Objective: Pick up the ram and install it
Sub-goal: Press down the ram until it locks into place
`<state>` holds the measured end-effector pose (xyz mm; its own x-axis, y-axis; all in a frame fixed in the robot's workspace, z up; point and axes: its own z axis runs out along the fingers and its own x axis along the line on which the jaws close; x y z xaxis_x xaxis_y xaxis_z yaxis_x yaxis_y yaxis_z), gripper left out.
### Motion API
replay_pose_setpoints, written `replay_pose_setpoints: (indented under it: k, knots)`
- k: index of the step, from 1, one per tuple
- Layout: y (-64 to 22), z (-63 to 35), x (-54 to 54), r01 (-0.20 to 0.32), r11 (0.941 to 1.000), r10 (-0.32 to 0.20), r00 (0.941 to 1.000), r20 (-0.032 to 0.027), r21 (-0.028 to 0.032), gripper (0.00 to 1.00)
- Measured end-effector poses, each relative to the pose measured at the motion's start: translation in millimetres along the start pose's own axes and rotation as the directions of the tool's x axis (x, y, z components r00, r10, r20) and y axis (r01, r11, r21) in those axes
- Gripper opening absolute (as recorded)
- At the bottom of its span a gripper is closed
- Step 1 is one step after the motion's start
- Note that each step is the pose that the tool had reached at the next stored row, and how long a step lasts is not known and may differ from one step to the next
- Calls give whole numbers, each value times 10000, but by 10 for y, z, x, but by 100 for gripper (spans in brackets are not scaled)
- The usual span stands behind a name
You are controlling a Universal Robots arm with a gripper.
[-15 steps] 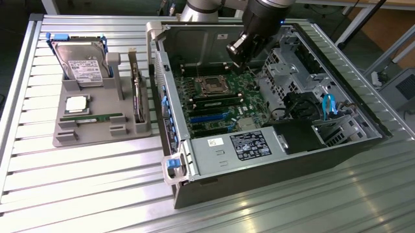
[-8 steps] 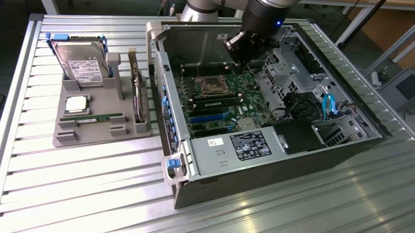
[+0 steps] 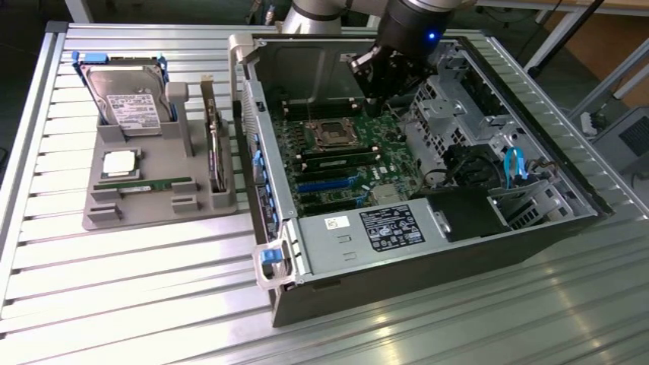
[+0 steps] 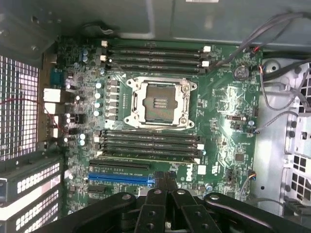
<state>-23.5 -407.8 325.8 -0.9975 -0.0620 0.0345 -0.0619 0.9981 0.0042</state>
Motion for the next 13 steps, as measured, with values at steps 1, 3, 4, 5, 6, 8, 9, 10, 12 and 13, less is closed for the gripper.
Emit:
replay_pose_setpoints:
  k: [1, 3, 4, 5, 6, 8, 9, 10, 12, 13]
  knots:
    - [0, 0, 0, 0, 10000, 0, 10000, 0, 2, 9]
    - [1, 2, 2, -300, 9995, 300, 9995, 10, -9, 9]
    - [0, 3, 2, -300, 9995, 301, 9995, 50, -7, 9]
    - [0, 4, 3, -301, 9995, 301, 9995, 80, -7, 9]
    - [0, 3, 2, -300, 9995, 301, 9995, 91, -5, 9]
    - [1, 3, 3, -301, 9995, 301, 9995, 109, -5, 9]
    - [1, 3, 3, -301, 9995, 301, 9995, 109, -4, 9]
    - [0, 3, 3, -301, 9995, 301, 9995, 110, -4, 9]
    - [0, 3, 3, -301, 9995, 301, 9995, 110, -5, 9]
    - [1, 3, 3, -301, 9995, 301, 9995, 110, -4, 9]
